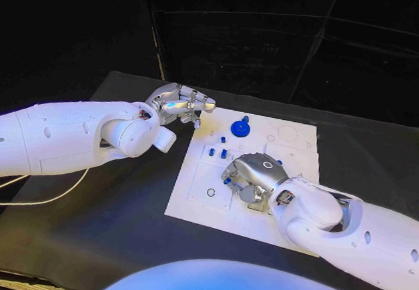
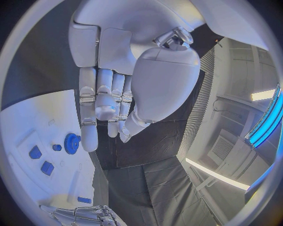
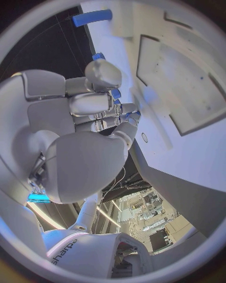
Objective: Assemble the parts on the task board
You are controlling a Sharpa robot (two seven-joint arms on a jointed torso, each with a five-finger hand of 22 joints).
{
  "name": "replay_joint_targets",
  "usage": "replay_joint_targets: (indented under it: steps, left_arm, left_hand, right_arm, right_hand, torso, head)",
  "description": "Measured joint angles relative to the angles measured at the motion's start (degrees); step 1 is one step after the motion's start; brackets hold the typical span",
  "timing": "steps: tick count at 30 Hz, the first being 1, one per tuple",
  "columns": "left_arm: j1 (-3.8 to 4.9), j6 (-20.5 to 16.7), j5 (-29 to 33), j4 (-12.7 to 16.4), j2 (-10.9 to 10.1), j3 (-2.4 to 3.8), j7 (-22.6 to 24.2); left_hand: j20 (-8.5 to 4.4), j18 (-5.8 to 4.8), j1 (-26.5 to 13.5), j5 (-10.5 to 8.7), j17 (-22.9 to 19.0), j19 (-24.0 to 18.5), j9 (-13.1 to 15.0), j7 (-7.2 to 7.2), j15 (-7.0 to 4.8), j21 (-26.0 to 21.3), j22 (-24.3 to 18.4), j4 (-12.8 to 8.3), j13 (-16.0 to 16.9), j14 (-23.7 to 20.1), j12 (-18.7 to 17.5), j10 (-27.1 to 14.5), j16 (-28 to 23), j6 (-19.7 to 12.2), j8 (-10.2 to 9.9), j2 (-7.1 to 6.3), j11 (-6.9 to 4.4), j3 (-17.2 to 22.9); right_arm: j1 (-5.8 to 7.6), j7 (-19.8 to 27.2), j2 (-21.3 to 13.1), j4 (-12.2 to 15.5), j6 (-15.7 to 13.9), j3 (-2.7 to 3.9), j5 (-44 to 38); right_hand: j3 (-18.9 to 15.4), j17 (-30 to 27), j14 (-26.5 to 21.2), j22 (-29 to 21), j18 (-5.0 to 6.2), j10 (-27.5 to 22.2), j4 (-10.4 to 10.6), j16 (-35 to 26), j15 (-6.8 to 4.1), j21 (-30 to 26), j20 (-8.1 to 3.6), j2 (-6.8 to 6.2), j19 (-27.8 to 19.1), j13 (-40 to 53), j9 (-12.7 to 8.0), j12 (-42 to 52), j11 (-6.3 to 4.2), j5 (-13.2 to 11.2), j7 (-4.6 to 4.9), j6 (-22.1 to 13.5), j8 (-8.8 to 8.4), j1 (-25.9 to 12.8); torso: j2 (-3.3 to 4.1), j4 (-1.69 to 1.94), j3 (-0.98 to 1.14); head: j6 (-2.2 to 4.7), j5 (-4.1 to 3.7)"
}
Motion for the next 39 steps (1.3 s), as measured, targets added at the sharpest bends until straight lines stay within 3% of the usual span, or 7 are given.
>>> replay_joint_targets:
  steps: [17, 22, 24, 27, 39]
  left_arm:
    - [0.00, 0.11, 0.00, 0.25, -0.08, 0.00, -0.11]
    - [0.01, 0.16, 0.00, 0.28, -0.08, 0.00, -0.14]
    - [0.01, 0.17, 0.00, 0.27, -0.08, 0.00, -0.16]
    - [0.01, 0.19, 0.00, 0.23, -0.06, 0.00, -0.17]
    - [0.01, 0.29, 0.00, -0.30, -0.03, 0.00, -0.23]
  left_hand:
    - [0.13, 0.00, 0.00, 0.00, 0.00, -0.13, -0.01, -0.01, 0.00, 0.00, 0.00, -0.10, 0.00, 0.00, 0.00, -0.05, 0.00, -0.01, 0.00, 0.00, 0.05, 0.10]
    - [0.19, 0.00, 0.00, 0.00, -0.08, -0.19, -0.06, -0.21, 0.00, 0.00, 0.00, -0.16, 0.00, 0.00, 0.00, -0.21, 0.00, -0.21, 0.00, 0.00, 0.21, 0.16]
    - [0.19, 0.00, 0.00, 0.00, -0.08, -0.19, -0.06, -0.21, 0.00, 0.00, 0.00, -0.16, 0.00, 0.00, 0.00, -0.21, 0.00, -0.21, 0.00, 0.00, 0.21, 0.16]
    - [0.19, 0.00, 0.00, 0.00, -0.14, -0.19, -0.06, -0.21, -0.13, 0.00, 0.00, -0.16, 0.00, -0.14, 0.00, -0.21, 0.00, -0.21, 0.00, 0.00, 0.21, 0.16]
    - [0.19, 0.00, 0.00, 0.00, -0.19, -0.19, -0.05, -0.21, -0.21, -0.22, 0.00, -0.16, 0.00, -0.22, 0.00, -0.21, 0.00, -0.21, 0.00, 0.00, 0.21, 0.16]
  right_arm:
    - [-0.03, 0.23, 0.23, -0.30, 0.08, -0.04, 0.17]
    - [-0.03, 0.24, 0.23, -0.50, 0.11, -0.05, 0.22]
    - [-0.04, 0.24, 0.21, -0.60, 0.11, -0.06, 0.27]
    - [-0.05, 0.24, 0.10, -0.62, 0.02, -0.07, 0.36]
    - [-0.05, 1.14, -2.70, 3.11, -3.08, -0.04, 1.33]
  right_hand:
    - [-0.35, -0.50, 0.00, -0.83, 0.00, -0.46, 0.03, 0.00, 0.00, 0.00, 0.00, 0.24, 0.00, -0.06, -0.06, -0.08, 0.20, 0.00, 0.10, -0.13, 0.15, -0.60]
    - [-1.30, -1.80, -0.01, -2.34, 0.00, -3.33, 0.99, -0.98, 0.05, -1.04, 0.63, -0.94, -0.68, -0.87, -0.47, -1.87, 0.98, 0.01, 0.90, -2.67, -0.60, -2.46]
    - [-1.84, -3.97, -0.01, -4.75, -0.01, -5.64, 1.51, -2.45, 0.87, -2.63, 1.00, -1.89, -1.92, -1.58, -0.63, -3.10, 1.63, 0.01, 1.34, -4.51, -0.60, -3.40]
    - [-2.73, -5.62, -0.10, -7.00, 0.00, -7.51, 1.87, -3.66, 0.94, -4.16, 1.54, -2.66, -2.82, -2.15, -0.64, -3.71, 2.13, 0.01, 1.54, -6.07, -0.60, -4.16]
    - [-3.23, -6.14, -0.10, -7.75, -0.01, -7.89, 1.96, -3.79, 0.94, -4.61, 1.61, -2.86, -2.89, -2.28, -0.46, -3.71, 2.34, 0.55, 1.62, -6.15, -0.60, -4.35]
  torso:
    - [-0.01, 0.01, -0.01]
    - [-0.03, 0.01, 0.00]
    - [-0.03, 0.01, 0.00]
    - [-0.03, 0.01, 0.01]
    - [-0.08, -0.09, 0.05]
  head:
    - [-0.12, 0.17]
    - [-0.16, 0.17]
    - [-0.20, 0.12]
    - [-0.20, 0.03]
    - [0.25, -0.41]
